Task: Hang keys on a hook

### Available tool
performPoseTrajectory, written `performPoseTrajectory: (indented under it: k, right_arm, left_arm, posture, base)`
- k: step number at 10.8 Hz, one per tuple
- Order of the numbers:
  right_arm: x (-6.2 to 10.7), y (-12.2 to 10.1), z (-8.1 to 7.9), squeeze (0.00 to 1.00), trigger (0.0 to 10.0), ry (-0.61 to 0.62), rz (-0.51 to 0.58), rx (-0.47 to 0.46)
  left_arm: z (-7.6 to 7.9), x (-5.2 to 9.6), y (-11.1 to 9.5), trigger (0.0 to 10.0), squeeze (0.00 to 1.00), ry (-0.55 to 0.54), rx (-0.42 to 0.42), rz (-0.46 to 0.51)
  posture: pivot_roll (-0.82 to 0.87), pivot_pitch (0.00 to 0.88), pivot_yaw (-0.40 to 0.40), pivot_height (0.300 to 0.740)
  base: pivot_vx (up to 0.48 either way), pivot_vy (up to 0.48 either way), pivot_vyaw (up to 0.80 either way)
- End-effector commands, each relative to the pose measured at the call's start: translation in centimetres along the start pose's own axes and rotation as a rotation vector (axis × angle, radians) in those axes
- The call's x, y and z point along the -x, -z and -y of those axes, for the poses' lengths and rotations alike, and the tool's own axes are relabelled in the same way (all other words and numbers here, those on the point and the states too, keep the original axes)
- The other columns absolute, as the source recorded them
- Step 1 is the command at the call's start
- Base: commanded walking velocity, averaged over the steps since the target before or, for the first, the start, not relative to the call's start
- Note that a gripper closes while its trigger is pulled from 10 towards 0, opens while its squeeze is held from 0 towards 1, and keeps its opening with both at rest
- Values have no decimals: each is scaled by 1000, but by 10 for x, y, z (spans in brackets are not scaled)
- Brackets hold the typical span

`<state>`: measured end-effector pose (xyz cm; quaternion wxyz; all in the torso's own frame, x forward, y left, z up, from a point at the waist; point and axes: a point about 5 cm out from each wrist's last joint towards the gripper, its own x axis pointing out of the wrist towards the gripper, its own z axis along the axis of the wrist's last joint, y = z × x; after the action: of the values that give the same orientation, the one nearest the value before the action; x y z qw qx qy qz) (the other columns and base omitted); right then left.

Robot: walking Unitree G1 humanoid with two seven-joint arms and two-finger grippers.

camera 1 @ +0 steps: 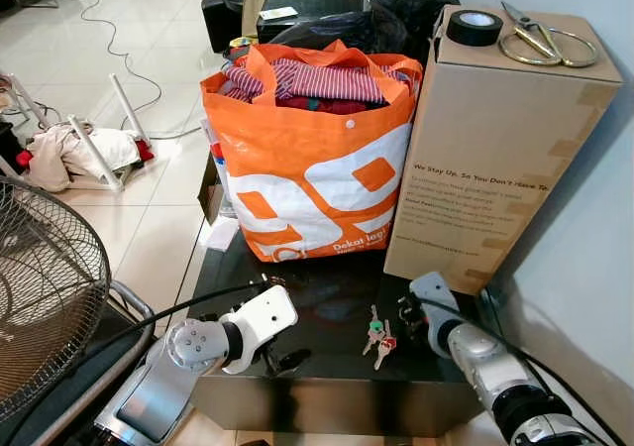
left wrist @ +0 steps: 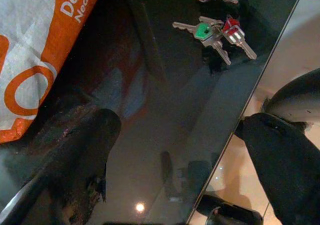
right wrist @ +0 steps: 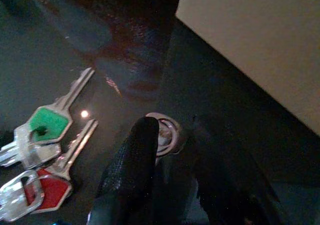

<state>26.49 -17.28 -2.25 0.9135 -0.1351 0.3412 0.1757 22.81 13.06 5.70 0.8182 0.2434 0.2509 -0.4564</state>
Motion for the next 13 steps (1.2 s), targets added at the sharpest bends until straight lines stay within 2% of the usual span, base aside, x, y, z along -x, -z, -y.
performPoseTrajectory:
  k: [1,3,4,5,6,12,13]
  right_arm:
    - [-3,-3,-4,0,10000,-20,-1,3]
    - [-4,-4,-5,0,10000,-17,-24,-6]
    - [-5,-2,-3,0,4941,9,-43,-8]
    - [-5,-1,-1,0,1922,28,-52,-15]
    - [-5,0,0,0,0,43,-59,-22]
    - [-5,-3,5,0,0,53,-40,-40]
    - [-5,-4,4,0,2471,45,-33,-33]
  left_arm:
    - [-3,2,-2,10000,0,-1,-13,-5]
    - [-3,3,-1,10000,0,1,-11,-9]
    - [-2,4,0,10000,0,2,-9,-14]
    - [-2,4,0,10000,0,3,-8,-15]
    - [-1,5,0,10000,0,3,-7,-17]
    - [-5,3,-3,10000,0,4,-15,-15]
    - [-6,3,-3,10000,0,5,-16,-15]
  posture:
    - [-102,0,45,740]
    - [-101,0,44,740]
    - [-98,0,42,740]
    - [-97,0,42,740]
    - [-96,0,44,740]
    - [-102,0,56,740]
    - [-102,0,56,740]
  base:
    - [0,0,0]
    - [0,0,0]
    - [0,0,0]
    - [0,0,0]
    - [0,0,0]
    - [0,0,0]
    - [0,0,0]
